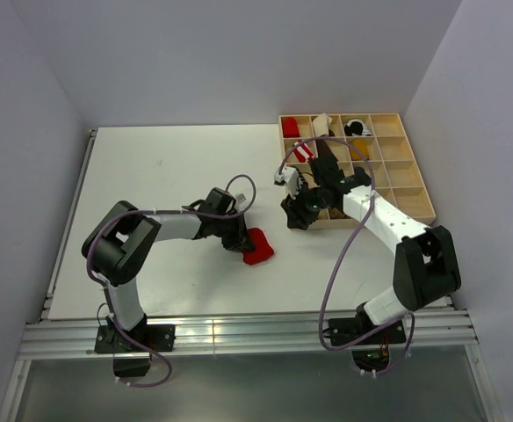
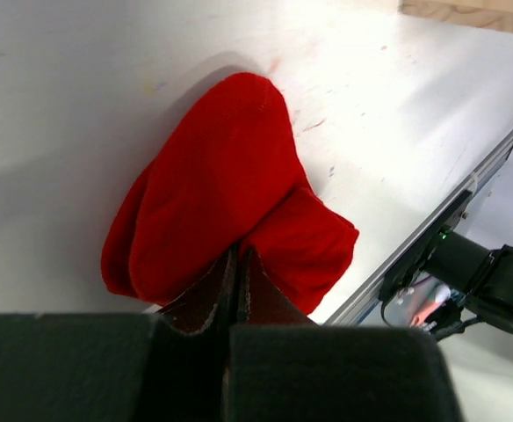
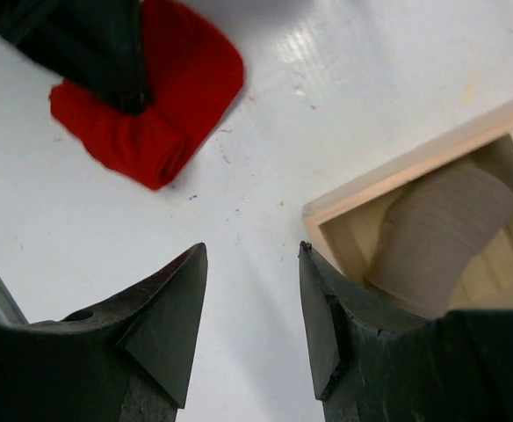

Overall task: Roll the socks
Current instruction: Roll the sock at the center of the board.

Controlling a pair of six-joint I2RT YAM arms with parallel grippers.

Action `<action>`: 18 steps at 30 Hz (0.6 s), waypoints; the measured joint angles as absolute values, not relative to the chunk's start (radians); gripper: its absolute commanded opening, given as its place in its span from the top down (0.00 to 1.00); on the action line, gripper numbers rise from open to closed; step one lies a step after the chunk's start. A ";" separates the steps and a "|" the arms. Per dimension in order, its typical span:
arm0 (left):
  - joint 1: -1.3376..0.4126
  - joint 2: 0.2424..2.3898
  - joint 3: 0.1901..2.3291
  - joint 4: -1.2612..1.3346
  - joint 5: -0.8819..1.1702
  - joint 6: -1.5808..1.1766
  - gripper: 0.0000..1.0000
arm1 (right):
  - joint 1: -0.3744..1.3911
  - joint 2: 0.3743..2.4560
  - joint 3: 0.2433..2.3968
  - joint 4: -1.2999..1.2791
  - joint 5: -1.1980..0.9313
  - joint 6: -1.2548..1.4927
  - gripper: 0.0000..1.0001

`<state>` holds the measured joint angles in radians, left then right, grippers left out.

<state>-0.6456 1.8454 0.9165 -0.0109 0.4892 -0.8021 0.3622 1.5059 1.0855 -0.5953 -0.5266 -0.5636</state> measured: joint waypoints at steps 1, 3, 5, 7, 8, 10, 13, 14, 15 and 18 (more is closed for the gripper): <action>-0.635 1.845 0.924 -0.039 0.496 -0.793 1.00 | 0.363 1.496 1.072 -0.596 -0.537 -0.583 0.45; -0.615 1.849 0.941 -0.093 0.519 -0.762 1.00 | 0.369 1.478 1.044 -0.596 -0.561 -0.632 0.45; -0.597 1.858 0.960 -0.143 0.550 -0.725 1.00 | 0.379 1.458 1.007 -0.590 -0.581 -0.689 0.43; -0.585 1.871 0.977 -0.187 0.585 -0.689 1.00 | 0.397 1.431 0.965 -0.589 -0.593 -0.737 0.42; -0.579 1.876 0.983 -0.206 0.602 -0.671 1.00 | 0.410 1.411 0.938 -0.579 -0.594 -0.759 0.41; -0.571 1.884 0.989 -0.239 0.630 -0.641 1.00 | 0.455 1.363 0.879 -0.564 -0.589 -0.797 0.40; -0.566 1.897 0.994 -0.282 0.672 -0.611 1.00 | 0.552 1.309 0.814 -0.524 -0.571 -0.826 0.40; -0.565 1.901 0.995 -0.293 0.686 -0.604 1.00 | 0.587 1.299 0.798 -0.505 -0.562 -0.832 0.39; -0.564 1.906 0.995 -0.302 0.699 -0.600 1.00 | 0.628 1.291 0.783 -0.483 -0.553 -0.835 0.38; -0.564 1.921 0.992 -0.321 0.744 -0.594 1.00 | 0.716 1.279 0.749 -0.421 -0.523 -0.840 0.37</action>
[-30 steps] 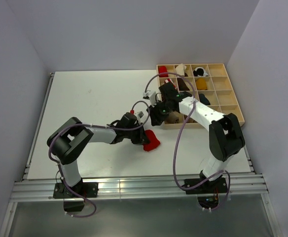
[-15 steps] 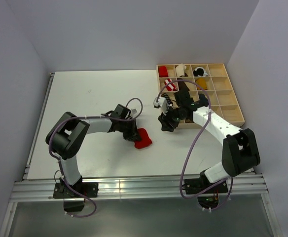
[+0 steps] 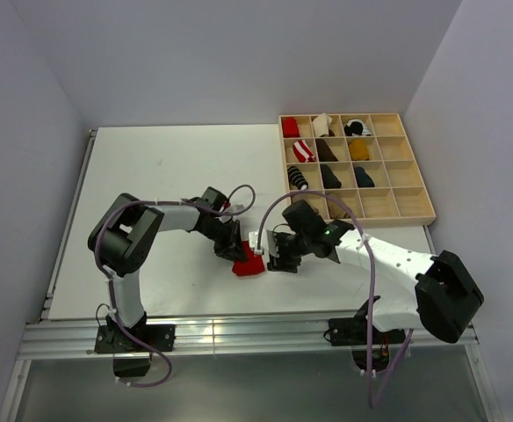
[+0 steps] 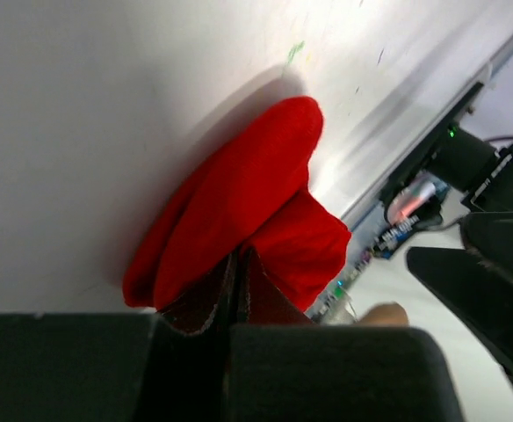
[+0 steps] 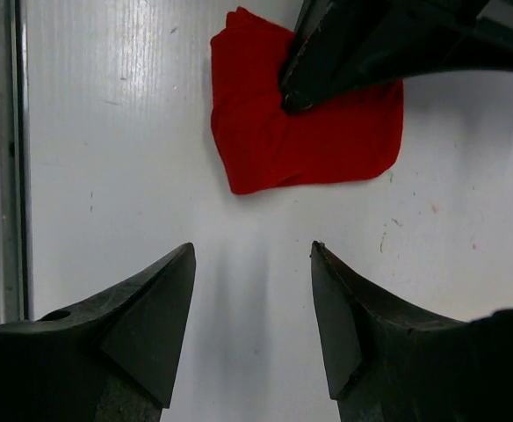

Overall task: Roll the socks
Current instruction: Roll the sock at the center of the board.

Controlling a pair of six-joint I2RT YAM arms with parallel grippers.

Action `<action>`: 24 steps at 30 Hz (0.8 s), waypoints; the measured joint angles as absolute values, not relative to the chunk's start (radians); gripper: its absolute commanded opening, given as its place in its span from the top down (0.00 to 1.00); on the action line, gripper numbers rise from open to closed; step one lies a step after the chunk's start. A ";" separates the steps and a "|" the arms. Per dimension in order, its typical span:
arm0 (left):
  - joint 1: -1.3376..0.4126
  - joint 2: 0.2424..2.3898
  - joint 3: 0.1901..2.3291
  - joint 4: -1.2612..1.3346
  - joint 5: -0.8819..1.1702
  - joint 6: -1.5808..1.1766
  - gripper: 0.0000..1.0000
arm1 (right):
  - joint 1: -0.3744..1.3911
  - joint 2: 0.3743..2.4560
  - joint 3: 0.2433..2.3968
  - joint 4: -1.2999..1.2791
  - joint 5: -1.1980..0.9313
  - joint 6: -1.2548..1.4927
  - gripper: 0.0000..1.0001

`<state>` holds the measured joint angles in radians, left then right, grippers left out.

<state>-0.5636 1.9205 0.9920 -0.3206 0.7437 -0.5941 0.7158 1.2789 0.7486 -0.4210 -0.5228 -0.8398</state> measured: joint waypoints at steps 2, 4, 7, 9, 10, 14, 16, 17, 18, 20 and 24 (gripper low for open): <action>-0.563 1.929 0.985 -0.330 0.776 -0.595 1.00 | 0.754 1.279 0.733 -0.385 -0.499 -0.842 0.37; -0.563 1.936 0.978 -0.336 0.804 -0.595 1.00 | 0.789 1.281 0.727 -0.360 -0.477 -0.843 0.37; -0.563 1.948 0.972 -0.351 0.842 -0.595 1.00 | 0.836 1.296 0.727 -0.321 -0.451 -0.844 0.37; -0.563 1.954 0.969 -0.363 0.859 -0.595 1.00 | 0.865 1.311 0.727 -0.298 -0.433 -0.845 0.37; -0.563 1.958 0.968 -0.370 0.867 -0.595 1.00 | 0.879 1.318 0.727 -0.290 -0.426 -0.846 0.37; -0.563 1.964 0.967 -0.390 0.879 -0.595 1.00 | 0.929 1.334 0.727 -0.276 -0.408 -0.844 0.39; -0.563 1.966 0.967 -0.391 0.883 -0.595 1.00 | 0.948 1.336 0.727 -0.275 -0.406 -0.842 0.40; -0.563 1.966 0.967 -0.391 0.883 -0.594 1.00 | 0.957 1.336 0.727 -0.274 -0.403 -0.841 0.41; -0.563 1.967 0.967 -0.390 0.884 -0.594 1.00 | 0.964 1.338 0.727 -0.273 -0.403 -0.839 0.41; -0.563 1.967 0.967 -0.390 0.885 -0.591 1.00 | 0.982 1.346 0.727 -0.271 -0.395 -0.835 0.44; -0.563 1.967 0.967 -0.390 0.886 -0.591 1.00 | 1.020 1.381 0.727 -0.270 -0.377 -0.831 0.46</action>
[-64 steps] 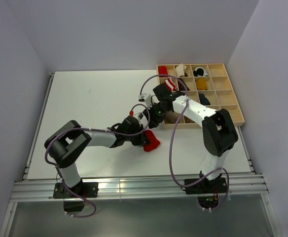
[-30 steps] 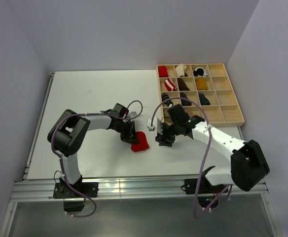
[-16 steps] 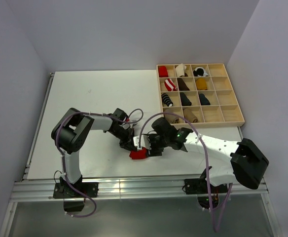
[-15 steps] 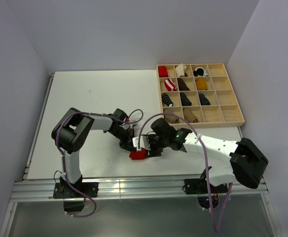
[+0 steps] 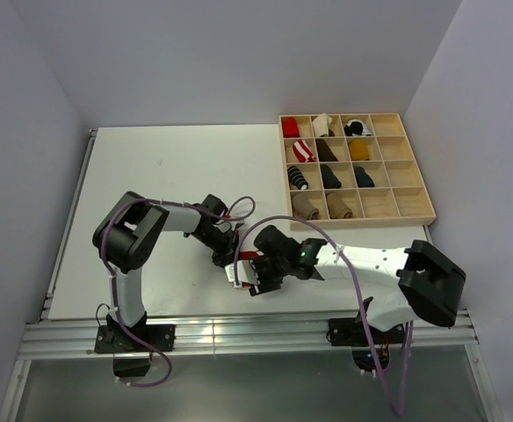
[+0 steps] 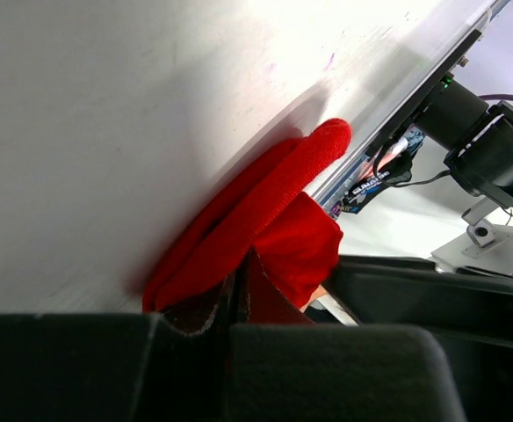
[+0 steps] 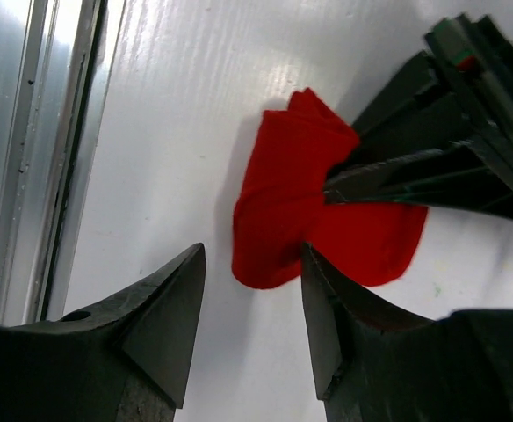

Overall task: Roll the socks
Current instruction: Roll the sock at the center of the board.

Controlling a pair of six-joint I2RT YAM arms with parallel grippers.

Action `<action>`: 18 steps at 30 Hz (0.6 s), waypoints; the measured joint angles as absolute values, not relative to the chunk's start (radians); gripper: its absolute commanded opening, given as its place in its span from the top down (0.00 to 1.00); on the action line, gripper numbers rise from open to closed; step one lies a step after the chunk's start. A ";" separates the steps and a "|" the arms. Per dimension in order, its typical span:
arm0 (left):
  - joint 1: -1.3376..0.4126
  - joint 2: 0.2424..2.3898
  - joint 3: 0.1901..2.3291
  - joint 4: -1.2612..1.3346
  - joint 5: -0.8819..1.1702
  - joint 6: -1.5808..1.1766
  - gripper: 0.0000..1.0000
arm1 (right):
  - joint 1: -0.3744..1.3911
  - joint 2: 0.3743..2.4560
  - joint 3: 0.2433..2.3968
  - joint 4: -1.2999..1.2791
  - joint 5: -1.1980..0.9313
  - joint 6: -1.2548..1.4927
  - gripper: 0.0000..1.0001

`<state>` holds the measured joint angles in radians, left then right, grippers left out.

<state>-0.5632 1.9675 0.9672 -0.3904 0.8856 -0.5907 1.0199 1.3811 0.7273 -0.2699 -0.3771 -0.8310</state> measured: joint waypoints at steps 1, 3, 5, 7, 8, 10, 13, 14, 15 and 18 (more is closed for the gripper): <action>-0.563 1.967 0.967 -0.390 0.886 -0.591 1.00 | 1.028 1.393 0.727 -0.270 -0.373 -0.831 0.46; -0.563 1.967 0.967 -0.390 0.886 -0.591 1.00 | 1.039 1.413 0.728 -0.270 -0.362 -0.831 0.46; -0.563 1.967 0.967 -0.390 0.886 -0.591 1.00 | 1.048 1.427 0.728 -0.266 -0.347 -0.831 0.46; -0.563 1.967 0.966 -0.389 0.886 -0.591 1.00 | 1.053 1.441 0.734 -0.261 -0.332 -0.829 0.48; -0.563 1.967 0.966 -0.389 0.886 -0.591 1.00 | 1.055 1.450 0.738 -0.255 -0.326 -0.827 0.49; -0.563 1.967 0.962 -0.386 0.887 -0.591 1.00 | 1.056 1.471 0.745 -0.244 -0.311 -0.820 0.51; -0.562 1.962 0.952 -0.374 0.892 -0.597 1.00 | 1.056 1.491 0.756 -0.239 -0.297 -0.807 0.63; -0.562 1.959 0.949 -0.369 0.893 -0.598 0.99 | 1.056 1.498 0.764 -0.243 -0.298 -0.805 0.67; -0.562 1.954 0.943 -0.365 0.893 -0.599 0.98 | 1.055 1.508 0.778 -0.257 -0.300 -0.799 0.71; -0.562 1.944 0.930 -0.352 0.891 -0.614 0.93 | 1.041 1.541 0.832 -0.315 -0.319 -0.785 0.73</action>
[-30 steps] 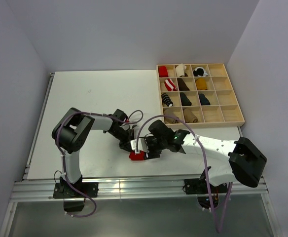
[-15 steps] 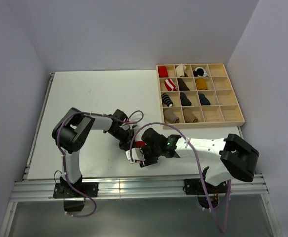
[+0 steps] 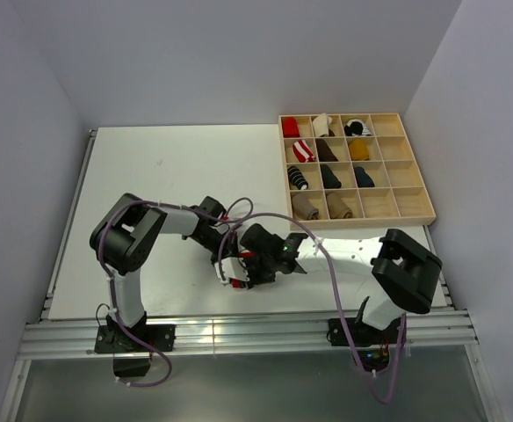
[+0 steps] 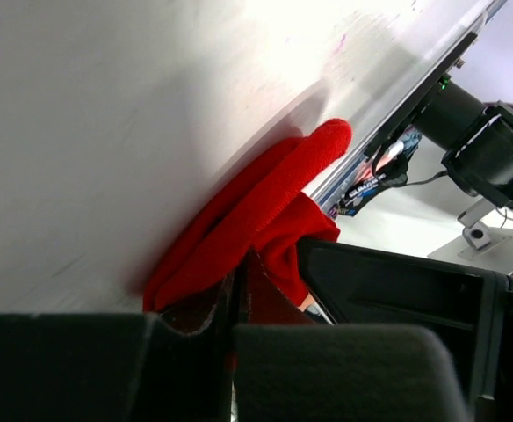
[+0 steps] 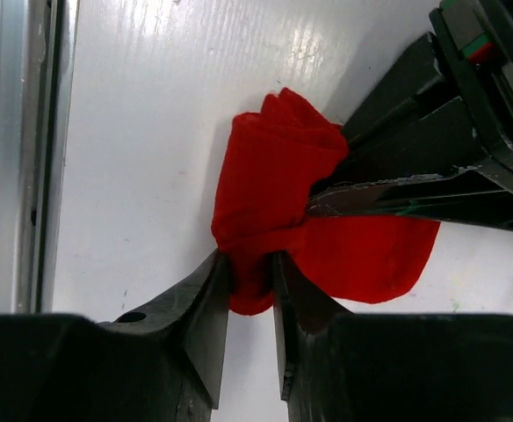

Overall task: Roll the socks
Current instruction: Roll the sock at the center of the board.

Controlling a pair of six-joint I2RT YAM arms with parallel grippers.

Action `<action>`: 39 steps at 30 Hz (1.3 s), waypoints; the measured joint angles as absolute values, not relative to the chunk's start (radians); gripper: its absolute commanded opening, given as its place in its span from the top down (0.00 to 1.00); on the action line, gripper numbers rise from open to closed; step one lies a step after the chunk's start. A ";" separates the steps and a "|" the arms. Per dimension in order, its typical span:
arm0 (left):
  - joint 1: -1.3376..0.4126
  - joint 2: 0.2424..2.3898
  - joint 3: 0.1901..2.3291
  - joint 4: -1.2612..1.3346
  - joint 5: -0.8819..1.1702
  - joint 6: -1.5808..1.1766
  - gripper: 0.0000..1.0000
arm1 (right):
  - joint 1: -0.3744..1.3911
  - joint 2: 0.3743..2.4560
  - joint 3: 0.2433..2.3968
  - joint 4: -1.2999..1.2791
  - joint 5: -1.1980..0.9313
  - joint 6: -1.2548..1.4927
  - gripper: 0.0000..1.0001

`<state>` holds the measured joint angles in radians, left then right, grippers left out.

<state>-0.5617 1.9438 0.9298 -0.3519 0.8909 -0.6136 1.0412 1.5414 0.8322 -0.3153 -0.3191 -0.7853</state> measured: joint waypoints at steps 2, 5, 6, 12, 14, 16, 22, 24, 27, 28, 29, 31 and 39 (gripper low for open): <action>-0.562 1.932 0.917 -0.339 0.883 -0.633 0.89 | 1.022 1.569 0.876 -0.371 -0.349 -0.782 0.74; -0.562 1.916 0.902 -0.322 0.867 -0.664 0.79 | 0.978 1.621 0.955 -0.468 -0.412 -0.781 0.76; -0.563 1.908 0.896 -0.317 0.857 -0.678 0.77 | 0.961 1.645 0.984 -0.502 -0.439 -0.782 0.76; -0.566 1.825 0.848 -0.249 0.776 -0.765 0.67 | 0.859 1.763 1.118 -0.667 -0.585 -0.796 0.76; -0.562 1.787 0.831 -0.223 0.733 -0.785 0.66 | 0.840 1.782 1.137 -0.688 -0.608 -0.801 0.76; -0.554 1.750 0.815 -0.200 0.690 -0.805 0.64 | 0.830 1.791 1.147 -0.709 -0.618 -0.805 0.76; -0.503 1.645 0.764 -0.152 0.578 -0.836 0.66 | 0.822 1.815 1.171 -0.761 -0.625 -0.808 0.76; -0.498 1.616 0.745 -0.145 0.524 -0.838 0.66 | 0.822 1.830 1.190 -0.786 -0.627 -0.809 0.76; -0.495 1.533 0.685 -0.130 0.450 -0.860 0.65 | 0.822 1.860 1.231 -0.827 -0.630 -0.810 0.76; -0.488 1.479 0.648 -0.115 0.426 -0.871 0.64 | 0.822 1.870 1.243 -0.839 -0.630 -0.810 0.76; -0.478 1.418 0.607 -0.109 0.397 -0.886 0.64 | 0.822 1.881 1.257 -0.853 -0.631 -0.810 0.76; -0.459 1.303 0.550 -0.111 0.343 -0.910 0.61 | 0.822 1.913 1.295 -0.889 -0.636 -0.810 0.77; -0.443 0.876 0.426 -0.093 0.133 -0.966 0.59 | 0.810 2.084 1.493 -1.081 -0.683 -0.814 0.77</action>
